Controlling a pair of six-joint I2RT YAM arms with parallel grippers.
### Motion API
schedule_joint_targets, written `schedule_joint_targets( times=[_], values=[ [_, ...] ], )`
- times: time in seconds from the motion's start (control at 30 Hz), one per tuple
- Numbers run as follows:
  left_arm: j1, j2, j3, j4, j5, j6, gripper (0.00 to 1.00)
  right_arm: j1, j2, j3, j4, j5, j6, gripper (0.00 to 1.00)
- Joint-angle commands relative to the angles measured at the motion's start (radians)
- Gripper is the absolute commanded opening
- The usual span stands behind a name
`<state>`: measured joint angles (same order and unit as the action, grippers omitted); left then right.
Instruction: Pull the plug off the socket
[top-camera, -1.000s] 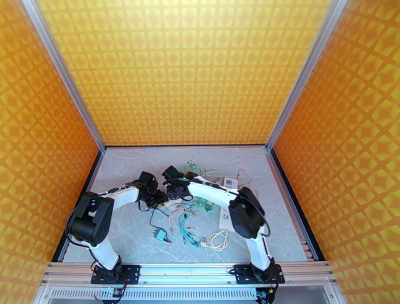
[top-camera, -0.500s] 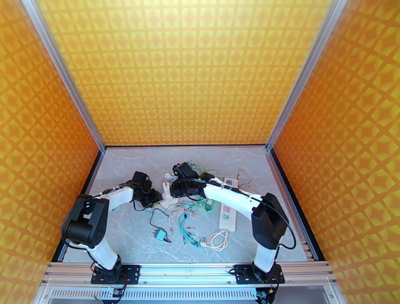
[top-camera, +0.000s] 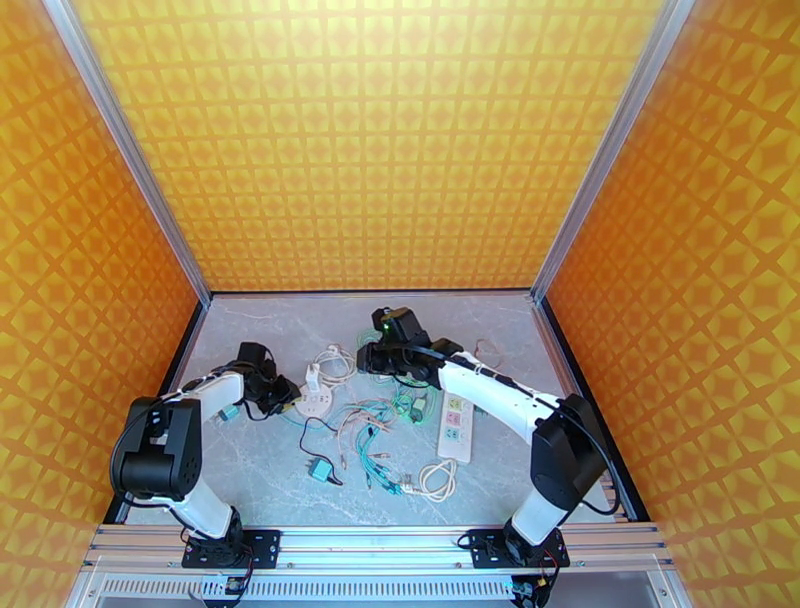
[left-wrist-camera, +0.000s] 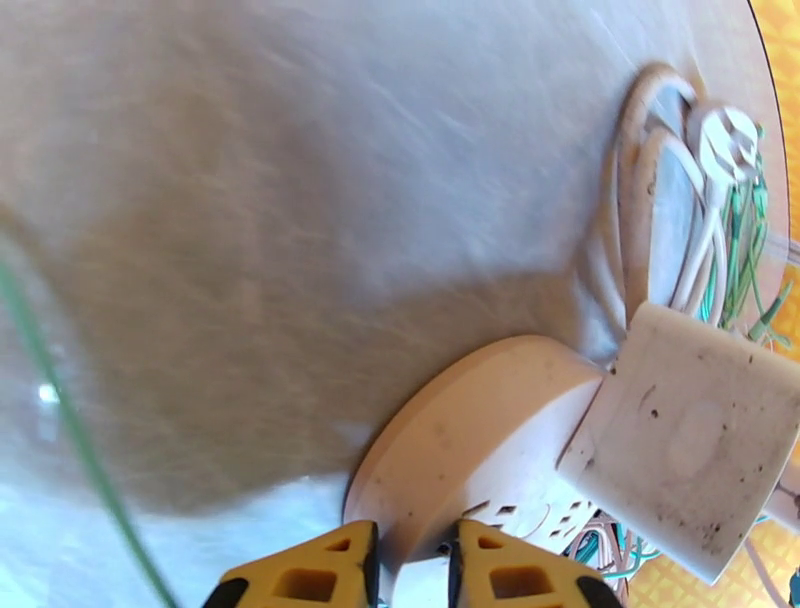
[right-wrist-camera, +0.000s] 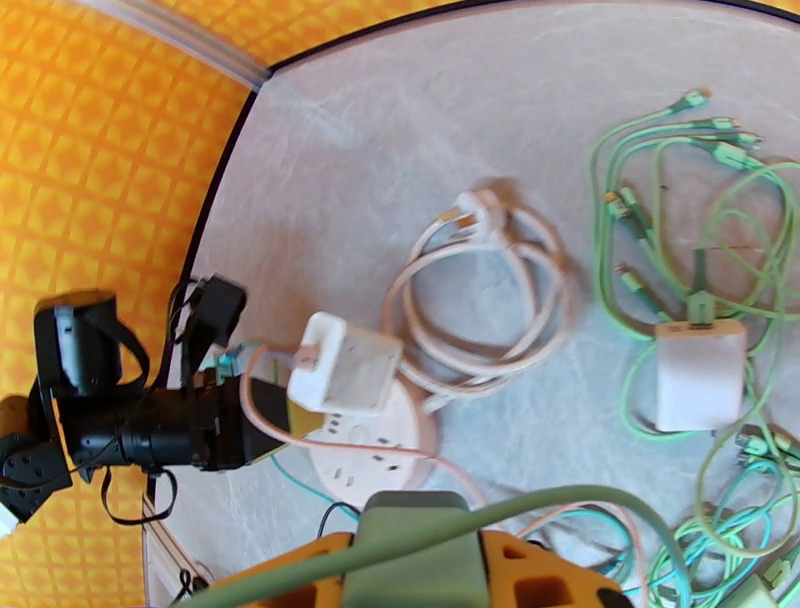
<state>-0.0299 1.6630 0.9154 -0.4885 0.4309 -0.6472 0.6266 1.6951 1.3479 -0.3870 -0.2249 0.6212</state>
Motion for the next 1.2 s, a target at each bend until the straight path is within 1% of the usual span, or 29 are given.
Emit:
schedule_joint_targets(
  times=[0.0, 0.13, 0.2, 0.23, 0.33, 0.47, 0.57, 0.7, 0.87, 0.93, 1.03, 1.1, 1.13, 1.17],
  values=[
    [0.037, 0.024, -0.049, -0.145, -0.189, 0.017, 0.23, -0.027, -0.027, -0.026, 0.027, 0.039, 0.036, 0.20],
    [0.041, 0.008, -0.058, -0.145, -0.188, 0.016, 0.23, -0.088, -0.024, -0.062, 0.091, 0.074, 0.095, 0.18],
    [0.042, -0.001, -0.062, -0.146, -0.181, 0.014, 0.23, -0.093, -0.004, -0.042, 0.107, 0.066, 0.088, 0.18],
    [0.042, -0.007, -0.062, -0.147, -0.181, 0.016, 0.23, -0.093, 0.017, -0.017, 0.107, 0.042, 0.089, 0.18],
    [0.057, -0.018, -0.067, -0.151, -0.184, 0.008, 0.23, -0.090, 0.098, 0.051, 0.108, -0.018, 0.098, 0.18],
    [0.080, -0.029, -0.077, -0.151, -0.189, 0.005, 0.23, -0.072, 0.205, 0.143, 0.107, -0.043, 0.106, 0.18],
    [0.082, -0.035, -0.082, -0.154, -0.189, 0.008, 0.23, -0.048, 0.309, 0.235, 0.075, -0.067, 0.105, 0.19],
    [0.090, -0.059, -0.095, -0.156, -0.193, 0.004, 0.24, -0.018, 0.427, 0.331, 0.043, -0.064, 0.117, 0.19],
    [0.110, -0.100, -0.111, -0.175, -0.196, 0.004, 0.24, -0.011, 0.513, 0.347, 0.084, -0.047, 0.197, 0.20],
    [0.113, -0.119, -0.113, -0.184, -0.196, 0.005, 0.28, -0.011, 0.539, 0.354, 0.087, -0.035, 0.219, 0.22],
    [0.113, -0.165, -0.111, -0.195, -0.196, 0.009, 0.32, -0.011, 0.576, 0.392, 0.058, -0.015, 0.223, 0.23],
    [0.112, -0.206, -0.102, -0.207, -0.196, 0.016, 0.38, -0.011, 0.592, 0.415, 0.045, -0.006, 0.221, 0.26],
    [0.113, -0.227, -0.097, -0.217, -0.197, 0.023, 0.43, -0.010, 0.599, 0.423, 0.036, -0.006, 0.220, 0.30],
    [0.112, -0.247, -0.088, -0.228, -0.204, 0.029, 0.49, -0.011, 0.603, 0.432, 0.029, -0.007, 0.221, 0.39]
  ],
)
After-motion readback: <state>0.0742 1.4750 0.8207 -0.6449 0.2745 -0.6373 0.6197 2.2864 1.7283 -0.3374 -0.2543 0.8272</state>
